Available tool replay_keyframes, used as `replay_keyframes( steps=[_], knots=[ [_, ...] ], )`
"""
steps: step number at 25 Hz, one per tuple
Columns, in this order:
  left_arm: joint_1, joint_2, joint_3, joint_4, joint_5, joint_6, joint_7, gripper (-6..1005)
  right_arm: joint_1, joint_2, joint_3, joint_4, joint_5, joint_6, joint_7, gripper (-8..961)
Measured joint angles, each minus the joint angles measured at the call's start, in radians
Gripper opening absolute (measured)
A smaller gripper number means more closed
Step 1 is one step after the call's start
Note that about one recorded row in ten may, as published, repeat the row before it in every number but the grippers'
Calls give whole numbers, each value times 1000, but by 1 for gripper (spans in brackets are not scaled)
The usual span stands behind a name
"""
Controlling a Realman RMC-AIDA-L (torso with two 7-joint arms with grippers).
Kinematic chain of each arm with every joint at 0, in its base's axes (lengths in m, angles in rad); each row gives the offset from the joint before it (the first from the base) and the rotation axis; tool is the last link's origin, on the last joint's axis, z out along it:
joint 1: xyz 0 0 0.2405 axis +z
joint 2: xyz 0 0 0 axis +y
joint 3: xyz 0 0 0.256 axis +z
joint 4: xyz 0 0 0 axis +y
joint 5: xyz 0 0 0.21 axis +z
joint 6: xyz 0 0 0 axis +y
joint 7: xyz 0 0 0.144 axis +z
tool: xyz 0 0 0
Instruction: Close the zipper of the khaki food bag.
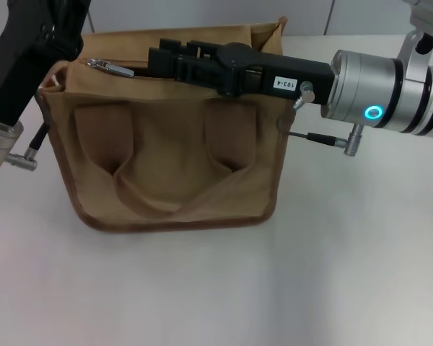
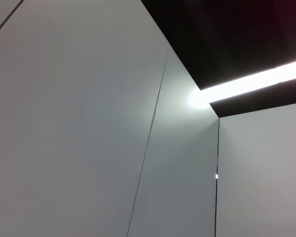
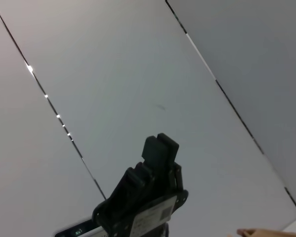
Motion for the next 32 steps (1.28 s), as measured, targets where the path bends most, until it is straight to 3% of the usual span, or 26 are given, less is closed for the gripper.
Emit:
replay_keyframes(
  steps=[5,14,16,18,22,32],
  knots=[
    [31,9,12,70,11,-6,-23,79,-31,-1,10,-8,16,-7,-21,482],
    [191,25,24,496,35,-93,-351,93,-64,-6,10,-9,33,-28,-54,481],
    [198,29,27,526,41,-103,-375,191,-65,-6,10,-7,34,-29,-68,481],
    [213,59,62,626,112,-128,-470,288,-66,-5,10,-2,34,-29,-76,481],
    [214,66,100,673,150,-131,-488,481,-66,-5,6,-1,34,-33,-76,481],
    [216,66,152,789,275,-122,-513,611,-85,-2,11,14,35,-54,-78,481]
  ],
)
